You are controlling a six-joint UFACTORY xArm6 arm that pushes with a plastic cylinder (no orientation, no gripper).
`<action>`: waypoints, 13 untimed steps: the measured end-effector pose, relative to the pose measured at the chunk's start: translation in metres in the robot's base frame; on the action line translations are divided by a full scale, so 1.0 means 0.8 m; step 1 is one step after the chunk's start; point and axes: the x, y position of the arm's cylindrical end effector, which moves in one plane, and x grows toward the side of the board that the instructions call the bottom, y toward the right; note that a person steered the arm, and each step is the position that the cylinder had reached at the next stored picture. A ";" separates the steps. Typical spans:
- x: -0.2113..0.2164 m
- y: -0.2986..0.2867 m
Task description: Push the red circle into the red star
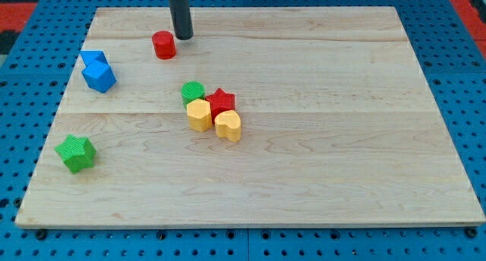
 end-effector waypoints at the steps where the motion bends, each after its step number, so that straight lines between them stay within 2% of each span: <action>1: 0.002 -0.035; 3: 0.003 -0.181; 4: 0.033 -0.220; 5: 0.060 -0.095; 6: 0.060 -0.010; 7: 0.051 0.030; 8: 0.068 0.049; 9: 0.047 0.064; 11: 0.093 0.135; 12: 0.115 0.130; 13: 0.115 0.080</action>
